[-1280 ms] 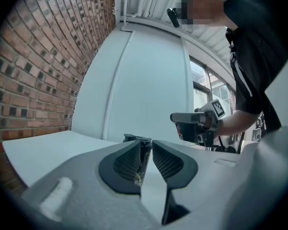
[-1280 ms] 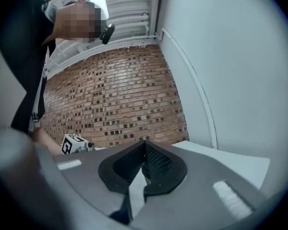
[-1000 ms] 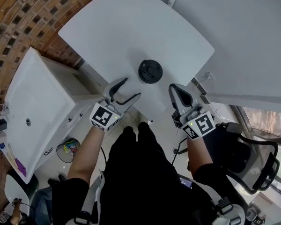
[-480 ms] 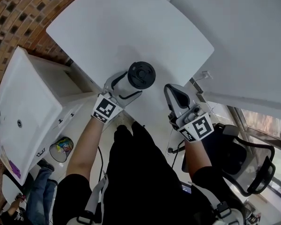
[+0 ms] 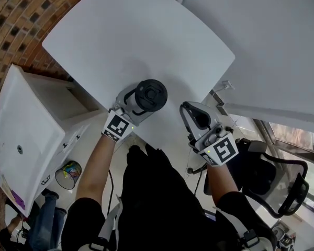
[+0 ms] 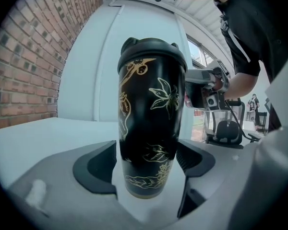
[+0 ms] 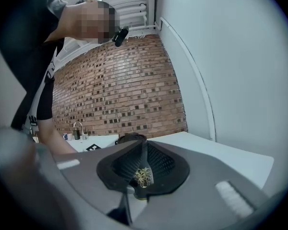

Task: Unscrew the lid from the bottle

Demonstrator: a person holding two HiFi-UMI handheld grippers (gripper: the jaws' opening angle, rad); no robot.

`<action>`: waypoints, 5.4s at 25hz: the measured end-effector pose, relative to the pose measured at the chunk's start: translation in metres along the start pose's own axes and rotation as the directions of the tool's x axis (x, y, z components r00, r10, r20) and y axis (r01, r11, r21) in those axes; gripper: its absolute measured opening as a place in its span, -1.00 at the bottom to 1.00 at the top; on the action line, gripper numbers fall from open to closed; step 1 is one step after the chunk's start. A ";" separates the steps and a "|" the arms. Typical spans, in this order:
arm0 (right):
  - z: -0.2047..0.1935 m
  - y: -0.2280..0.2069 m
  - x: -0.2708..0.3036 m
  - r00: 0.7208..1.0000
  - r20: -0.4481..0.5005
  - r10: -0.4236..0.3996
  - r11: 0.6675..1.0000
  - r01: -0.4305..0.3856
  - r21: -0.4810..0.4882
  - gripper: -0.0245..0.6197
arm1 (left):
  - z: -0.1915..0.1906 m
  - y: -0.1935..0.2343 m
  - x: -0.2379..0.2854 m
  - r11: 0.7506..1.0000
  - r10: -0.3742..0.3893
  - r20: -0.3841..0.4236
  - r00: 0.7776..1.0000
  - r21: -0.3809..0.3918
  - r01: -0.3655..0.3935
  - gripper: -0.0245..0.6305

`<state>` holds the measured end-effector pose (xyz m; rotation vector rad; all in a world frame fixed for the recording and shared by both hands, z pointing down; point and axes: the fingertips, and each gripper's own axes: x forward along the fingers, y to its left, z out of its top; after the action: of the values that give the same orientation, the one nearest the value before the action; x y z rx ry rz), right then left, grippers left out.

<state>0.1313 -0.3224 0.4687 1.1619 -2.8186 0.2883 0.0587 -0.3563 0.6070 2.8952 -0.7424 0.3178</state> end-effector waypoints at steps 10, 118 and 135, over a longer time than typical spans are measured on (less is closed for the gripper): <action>0.002 0.035 0.052 0.999 0.025 0.046 0.999 -0.045 -0.028 0.37 | -0.005 -0.003 0.005 0.997 -0.062 -0.010 0.998 -0.034 0.062 0.21; -0.012 0.061 0.111 0.910 -0.048 0.413 0.904 -0.415 -0.098 0.56 | -0.008 -0.004 0.007 0.993 -0.091 -0.015 0.996 -0.079 0.090 0.23; 0.026 0.058 0.105 0.797 0.037 0.602 0.797 -0.603 0.026 0.56 | -0.008 -0.004 0.007 0.993 -0.085 -0.020 0.996 -0.079 0.083 0.23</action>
<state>0.0158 -0.3604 0.4500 0.2181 -3.1363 0.3591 0.0651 -0.3545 0.6162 2.8341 -0.6131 0.3045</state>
